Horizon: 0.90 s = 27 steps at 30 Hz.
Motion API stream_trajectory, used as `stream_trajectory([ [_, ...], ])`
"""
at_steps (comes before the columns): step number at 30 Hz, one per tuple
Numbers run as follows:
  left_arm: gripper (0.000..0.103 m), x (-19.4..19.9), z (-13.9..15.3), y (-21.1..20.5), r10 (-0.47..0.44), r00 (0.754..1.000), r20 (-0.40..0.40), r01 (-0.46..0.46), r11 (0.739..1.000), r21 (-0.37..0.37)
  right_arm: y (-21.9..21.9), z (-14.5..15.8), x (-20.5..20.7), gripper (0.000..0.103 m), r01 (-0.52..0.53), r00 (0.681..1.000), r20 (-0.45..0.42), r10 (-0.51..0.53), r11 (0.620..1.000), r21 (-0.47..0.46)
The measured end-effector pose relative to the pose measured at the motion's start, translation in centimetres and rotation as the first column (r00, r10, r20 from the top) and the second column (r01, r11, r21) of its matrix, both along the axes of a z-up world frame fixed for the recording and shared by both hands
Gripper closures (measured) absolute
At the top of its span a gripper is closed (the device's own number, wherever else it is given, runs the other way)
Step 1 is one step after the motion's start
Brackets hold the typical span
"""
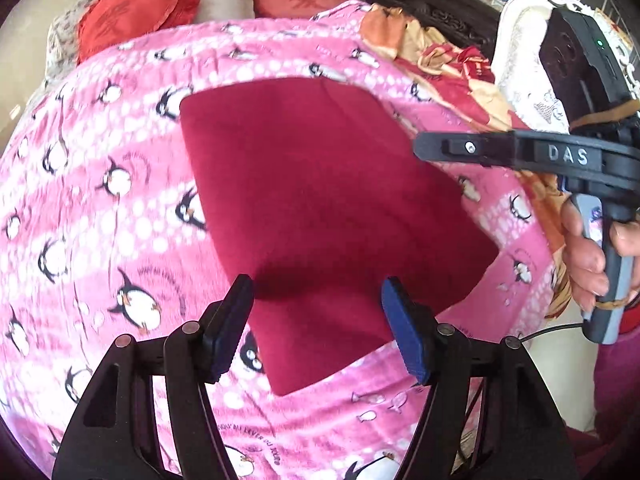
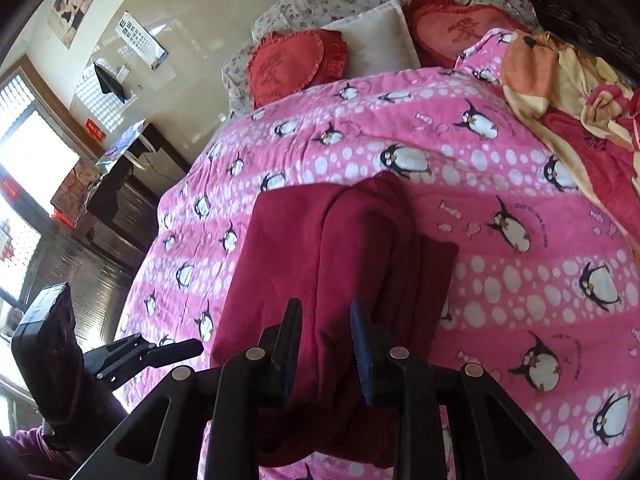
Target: Fold small clothes
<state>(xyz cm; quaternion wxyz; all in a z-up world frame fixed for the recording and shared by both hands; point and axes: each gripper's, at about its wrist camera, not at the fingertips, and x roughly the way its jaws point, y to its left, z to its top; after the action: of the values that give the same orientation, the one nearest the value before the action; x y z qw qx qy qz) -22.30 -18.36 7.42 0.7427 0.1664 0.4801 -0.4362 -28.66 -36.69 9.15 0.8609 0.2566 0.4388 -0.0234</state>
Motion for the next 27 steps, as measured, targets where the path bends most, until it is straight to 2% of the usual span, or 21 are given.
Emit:
stream_trajectory([
  [2,0.036,-0.1,-0.8,0.2,0.015,1.000,-0.001,-0.015,1.000,0.004,0.3,-1.7,-0.5,0.079,0.013,0.999,-0.043,-0.012,1.000,0.022],
  [5,0.036,-0.4,-1.1,0.0,0.021,1.000,0.005,-0.021,1.000,0.002,0.9,-2.6,-1.5,0.079,0.001,0.999,-0.041,0.001,0.999,0.048],
  [6,0.036,-0.5,-1.0,-0.1,0.018,1.000,0.010,-0.018,1.000,0.000,1.2,-2.4,-1.7,0.079,-0.012,0.999,-0.031,0.013,1.000,0.028],
  [8,0.036,-0.6,-1.3,-0.4,0.015,1.000,0.014,-0.015,1.000,-0.001,2.1,-1.7,-2.1,0.085,-0.052,0.999,-0.021,0.051,0.995,-0.080],
  [10,0.036,-0.7,-1.6,-0.6,0.009,1.000,0.006,-0.009,1.000,-0.011,1.6,-2.1,-2.4,0.087,-0.036,0.999,-0.037,0.031,0.993,-0.116],
  [14,0.036,-1.0,-2.2,-0.7,0.013,1.000,0.006,-0.013,1.000,0.000,0.0,-4.2,-3.6,0.088,0.020,0.998,-0.060,-0.023,0.999,-0.050],
  [18,0.036,-0.5,-1.8,-0.8,0.022,1.000,-0.013,-0.022,1.000,0.001,0.5,-3.5,-3.8,0.088,-0.001,0.998,-0.068,-0.005,0.995,-0.097],
  [22,0.036,0.2,-0.9,-0.6,0.059,0.998,-0.010,-0.059,0.998,-0.021,1.3,-0.8,-4.2,0.087,0.005,0.999,-0.040,-0.011,0.989,-0.145],
  [24,0.036,0.5,-0.7,-0.7,0.072,0.997,0.004,-0.071,0.997,-0.024,2.2,0.9,-4.3,0.086,-0.025,1.000,-0.006,0.024,0.985,-0.168],
  [27,0.036,0.9,-0.6,-1.2,0.086,0.996,0.014,-0.086,0.996,-0.020,3.8,1.8,-4.0,0.086,-0.072,0.997,0.013,0.076,0.980,-0.184],
])
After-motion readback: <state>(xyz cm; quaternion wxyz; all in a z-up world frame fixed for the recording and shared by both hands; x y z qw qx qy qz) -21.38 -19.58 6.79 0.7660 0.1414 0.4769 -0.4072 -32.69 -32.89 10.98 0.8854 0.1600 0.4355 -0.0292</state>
